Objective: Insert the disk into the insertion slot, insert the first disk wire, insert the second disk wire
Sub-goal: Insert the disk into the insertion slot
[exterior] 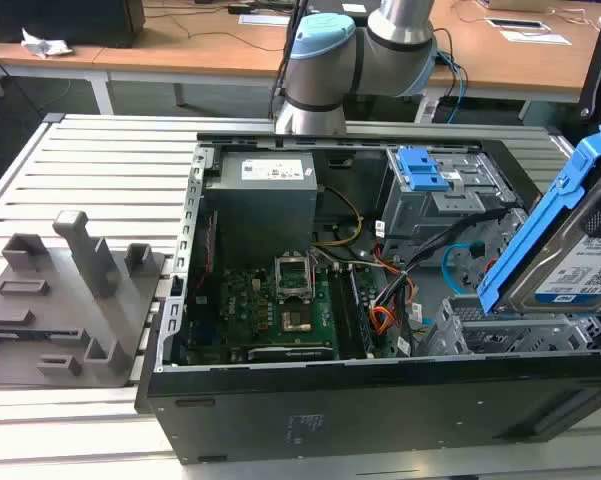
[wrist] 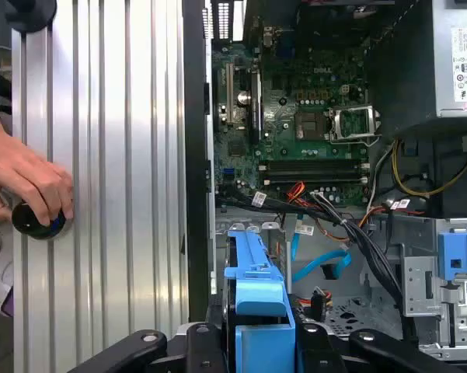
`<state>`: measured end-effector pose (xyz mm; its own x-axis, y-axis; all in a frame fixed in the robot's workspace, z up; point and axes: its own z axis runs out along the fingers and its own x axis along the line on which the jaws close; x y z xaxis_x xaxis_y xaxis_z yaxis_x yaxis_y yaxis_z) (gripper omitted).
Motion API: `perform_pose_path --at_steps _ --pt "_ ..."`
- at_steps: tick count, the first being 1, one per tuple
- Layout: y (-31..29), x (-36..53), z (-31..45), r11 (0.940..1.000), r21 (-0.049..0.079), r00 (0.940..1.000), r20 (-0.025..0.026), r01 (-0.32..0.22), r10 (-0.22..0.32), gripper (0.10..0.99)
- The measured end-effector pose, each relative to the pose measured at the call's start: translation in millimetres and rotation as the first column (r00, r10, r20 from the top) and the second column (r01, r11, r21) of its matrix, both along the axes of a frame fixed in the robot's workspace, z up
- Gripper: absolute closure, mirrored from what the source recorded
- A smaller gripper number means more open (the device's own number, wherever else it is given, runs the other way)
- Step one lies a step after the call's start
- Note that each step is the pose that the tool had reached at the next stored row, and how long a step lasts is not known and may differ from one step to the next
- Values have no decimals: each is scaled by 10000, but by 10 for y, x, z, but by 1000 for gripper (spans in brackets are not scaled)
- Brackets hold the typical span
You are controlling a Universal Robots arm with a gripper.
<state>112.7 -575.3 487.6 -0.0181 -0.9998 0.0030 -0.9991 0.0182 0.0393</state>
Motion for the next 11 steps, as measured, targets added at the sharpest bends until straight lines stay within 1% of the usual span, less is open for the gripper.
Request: perform_pose_path --at_steps 1,3,9,11 --pt "0 0 -50 10000 -3 10000 0 0 0 722" --pt "0 0 -98 10000 -4 10000 0 0 0 722" --pt "0 0 -219 10000 -4 10000 0 0 0 722" --pt "0 0 -246 10000 -3 10000 0 0 0 722"
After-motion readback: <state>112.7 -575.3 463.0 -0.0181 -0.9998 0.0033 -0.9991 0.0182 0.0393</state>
